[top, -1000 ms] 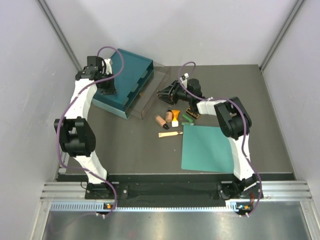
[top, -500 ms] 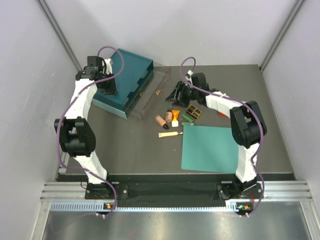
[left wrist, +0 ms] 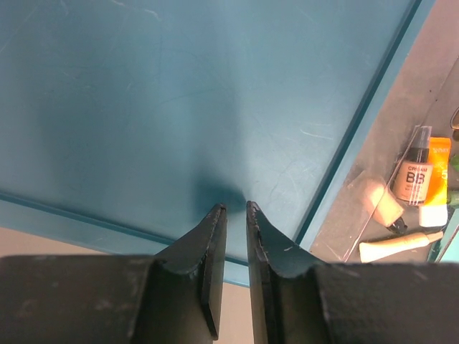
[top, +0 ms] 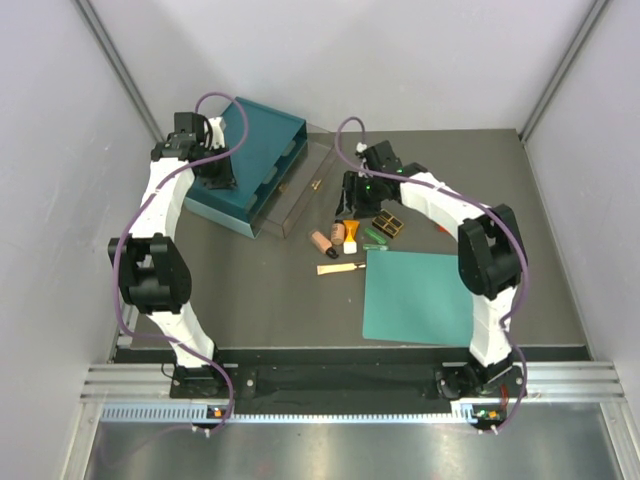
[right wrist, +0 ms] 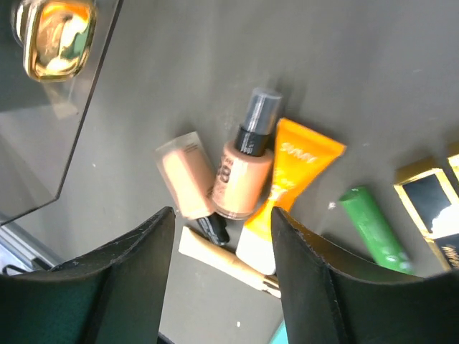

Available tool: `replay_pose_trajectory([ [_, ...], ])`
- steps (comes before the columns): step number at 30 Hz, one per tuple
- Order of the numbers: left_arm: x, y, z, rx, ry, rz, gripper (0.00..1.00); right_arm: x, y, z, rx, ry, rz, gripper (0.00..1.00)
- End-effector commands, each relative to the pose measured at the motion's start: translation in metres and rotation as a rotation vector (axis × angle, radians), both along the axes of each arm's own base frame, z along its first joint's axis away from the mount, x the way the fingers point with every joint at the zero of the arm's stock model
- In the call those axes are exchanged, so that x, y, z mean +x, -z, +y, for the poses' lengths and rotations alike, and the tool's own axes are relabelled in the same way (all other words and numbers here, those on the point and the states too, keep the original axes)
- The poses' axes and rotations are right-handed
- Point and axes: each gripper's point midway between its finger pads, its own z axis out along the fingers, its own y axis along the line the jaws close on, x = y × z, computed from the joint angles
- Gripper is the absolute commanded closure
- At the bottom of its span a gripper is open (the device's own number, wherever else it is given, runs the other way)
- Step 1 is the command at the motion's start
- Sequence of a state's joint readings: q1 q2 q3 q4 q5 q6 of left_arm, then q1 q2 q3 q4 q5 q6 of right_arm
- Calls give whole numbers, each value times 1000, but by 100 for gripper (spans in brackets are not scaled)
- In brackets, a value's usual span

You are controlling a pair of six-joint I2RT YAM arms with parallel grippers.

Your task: Organize the makeup

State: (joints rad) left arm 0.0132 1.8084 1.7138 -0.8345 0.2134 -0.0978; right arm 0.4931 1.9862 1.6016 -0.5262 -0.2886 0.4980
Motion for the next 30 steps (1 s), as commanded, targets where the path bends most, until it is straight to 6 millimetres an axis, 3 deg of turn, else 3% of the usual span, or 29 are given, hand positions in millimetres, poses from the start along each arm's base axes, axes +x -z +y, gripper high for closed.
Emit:
replay_pose_trajectory([
  [1,-32,43,3,29,11,185,76,-4,1,17,-34,-22,5,45],
  [3,-32,42,3,27,11,182,76,-7,2,25,-33,-28,12,45],
  [22,-34,43,5,40,15,180,75,-15,72,31,-284,-21,85,50],
  [23,-34,43,5,41,13,182,74,-16,74,32,-297,-27,76,52],
  [24,-34,43,5,42,12,182,74,-17,75,31,-307,-27,74,75],
  [25,-35,43,6,42,10,182,75,-15,72,27,-326,-13,58,90],
  [26,-35,43,6,42,9,183,74,-16,73,21,-345,3,49,98],
  [30,-36,43,5,41,4,184,74,-10,40,9,-359,37,-44,100],
])
